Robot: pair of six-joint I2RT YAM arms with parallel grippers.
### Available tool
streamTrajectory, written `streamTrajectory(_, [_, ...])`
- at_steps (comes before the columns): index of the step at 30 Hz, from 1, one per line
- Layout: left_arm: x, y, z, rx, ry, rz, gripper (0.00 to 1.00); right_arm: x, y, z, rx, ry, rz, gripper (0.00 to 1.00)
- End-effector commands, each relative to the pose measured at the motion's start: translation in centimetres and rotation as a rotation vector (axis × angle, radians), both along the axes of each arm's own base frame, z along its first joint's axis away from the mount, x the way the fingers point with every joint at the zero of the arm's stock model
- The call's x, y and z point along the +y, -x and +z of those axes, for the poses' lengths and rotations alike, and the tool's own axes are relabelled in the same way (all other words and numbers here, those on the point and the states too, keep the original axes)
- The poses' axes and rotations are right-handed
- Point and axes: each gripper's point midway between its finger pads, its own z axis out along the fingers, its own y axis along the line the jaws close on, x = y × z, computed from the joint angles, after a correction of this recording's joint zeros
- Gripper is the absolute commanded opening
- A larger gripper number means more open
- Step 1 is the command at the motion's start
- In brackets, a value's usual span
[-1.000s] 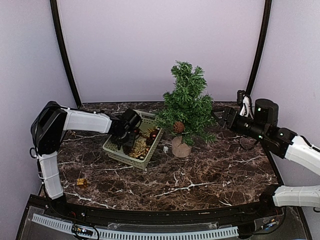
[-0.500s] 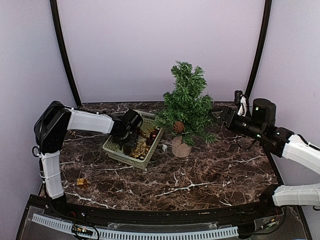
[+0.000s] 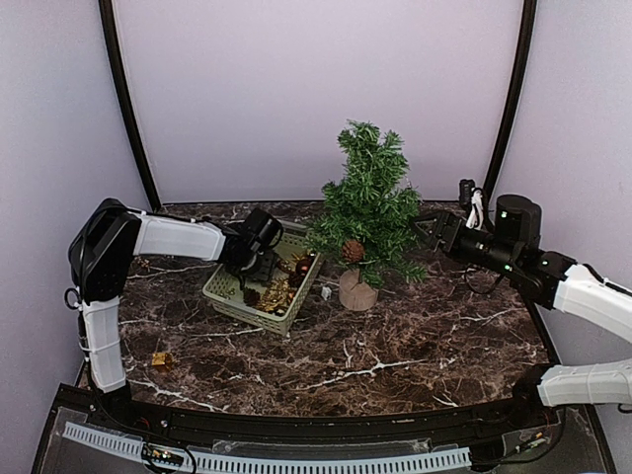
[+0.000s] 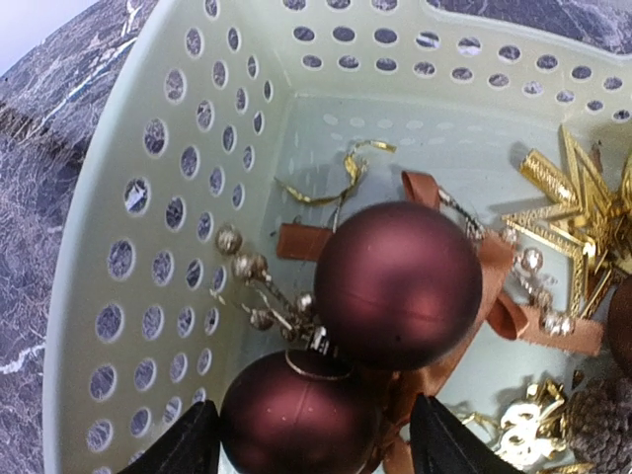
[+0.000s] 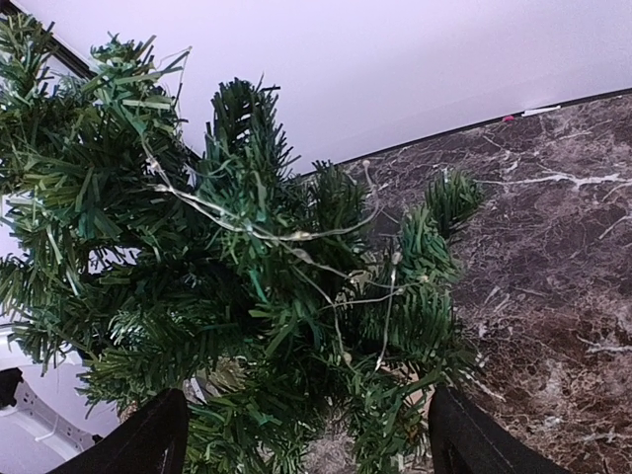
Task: Decorate the small christmas tree
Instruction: Pick up the ornament ball from the bin.
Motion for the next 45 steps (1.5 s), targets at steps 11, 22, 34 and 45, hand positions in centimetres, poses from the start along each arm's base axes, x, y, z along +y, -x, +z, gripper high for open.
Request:
streamTrajectory(11, [0.4, -1.5, 0.1, -0.007, 0.028, 0.029, 0.63, 0.0, -0.3, 0.5, -0.021, -0.035, 0.005, 0.85])
streamTrajectory(22, [0.7, -1.6, 1.4, -0.058, 0.04, 0.036, 0.49, -0.7, -0.1, 0.9, -0.028, -0.039, -0.014, 0.84])
streamTrajectory(34, [-0.6, 3.0, 10.9, -0.157, 0.308, -0.142, 0.47, -1.2, 0.5, 2.8, -0.091, -0.029, -0.009, 0.84])
streamTrajectory(45, [-4.9, 13.0, 22.0, -0.134, 0.694, -0.596, 0.45, 0.6, 4.2, 7.9, -0.274, -0.03, 0.205, 0.84])
